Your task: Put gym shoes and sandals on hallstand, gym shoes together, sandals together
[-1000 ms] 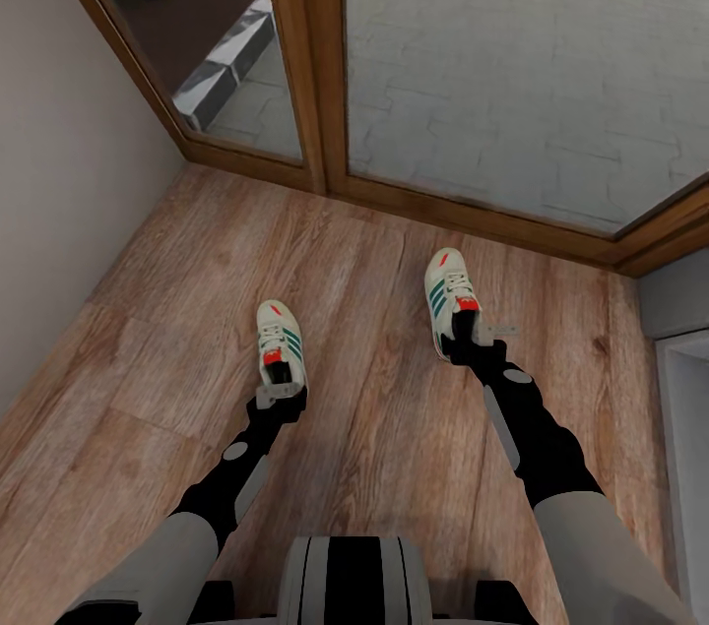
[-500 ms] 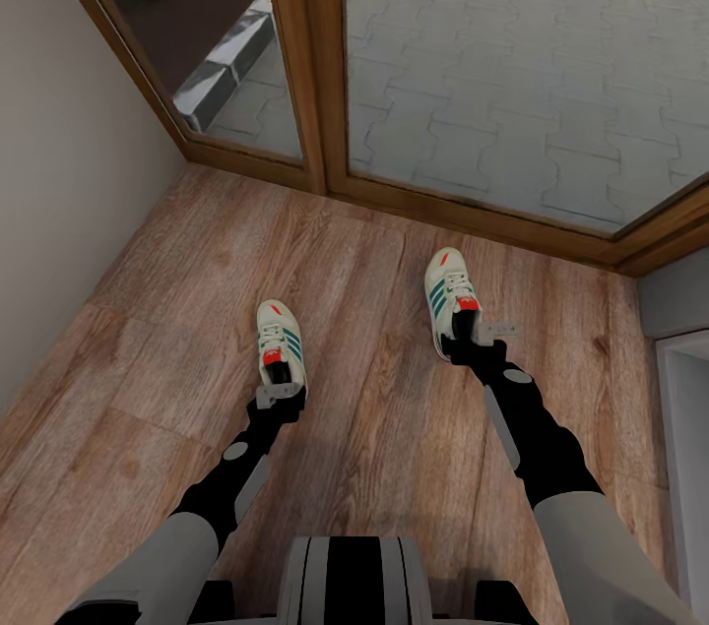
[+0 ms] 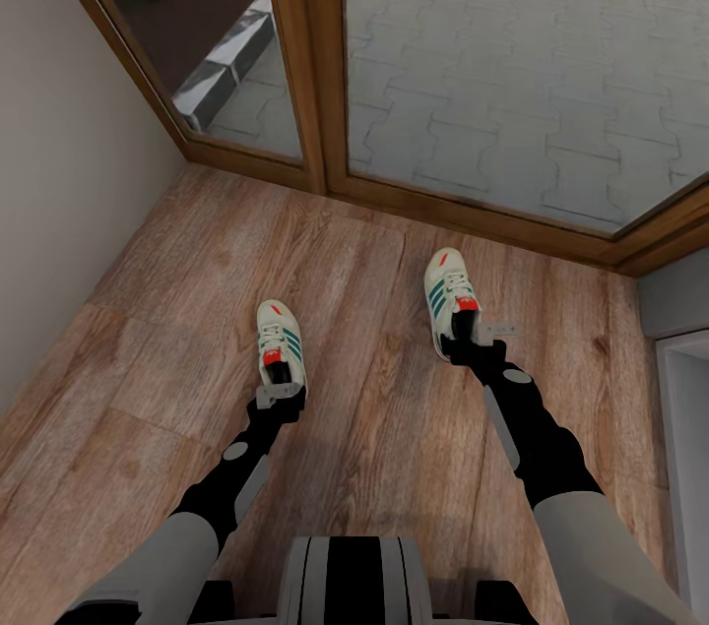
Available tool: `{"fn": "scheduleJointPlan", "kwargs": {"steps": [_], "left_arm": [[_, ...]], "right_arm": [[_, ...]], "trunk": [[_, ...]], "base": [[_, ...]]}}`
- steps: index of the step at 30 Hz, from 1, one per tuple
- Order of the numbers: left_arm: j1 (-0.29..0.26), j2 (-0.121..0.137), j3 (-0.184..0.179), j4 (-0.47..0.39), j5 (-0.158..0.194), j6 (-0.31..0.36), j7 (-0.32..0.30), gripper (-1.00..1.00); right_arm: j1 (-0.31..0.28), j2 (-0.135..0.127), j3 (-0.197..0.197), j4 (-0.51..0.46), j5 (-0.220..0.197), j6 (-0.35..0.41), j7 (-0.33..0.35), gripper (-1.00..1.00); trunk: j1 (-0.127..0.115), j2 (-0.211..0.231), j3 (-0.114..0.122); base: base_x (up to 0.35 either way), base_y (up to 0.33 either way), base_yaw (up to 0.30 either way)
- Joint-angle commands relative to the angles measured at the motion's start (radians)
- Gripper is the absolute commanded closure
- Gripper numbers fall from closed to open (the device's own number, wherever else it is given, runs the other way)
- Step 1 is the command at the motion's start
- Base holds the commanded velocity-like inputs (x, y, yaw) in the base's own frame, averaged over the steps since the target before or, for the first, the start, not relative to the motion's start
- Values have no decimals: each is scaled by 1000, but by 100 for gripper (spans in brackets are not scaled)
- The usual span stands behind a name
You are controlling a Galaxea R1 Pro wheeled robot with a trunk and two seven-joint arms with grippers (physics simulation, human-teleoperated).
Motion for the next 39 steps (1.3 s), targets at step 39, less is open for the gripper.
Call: {"fn": "scheduleJointPlan", "kwargs": {"steps": [39], "left_arm": [[0,-1,3,-3,6,-1,-5,100]], "right_arm": [[0,0,1,-2,0,6,-3,100]], "trunk": [[0,0,0]], "base": [[0,0,0]]}}
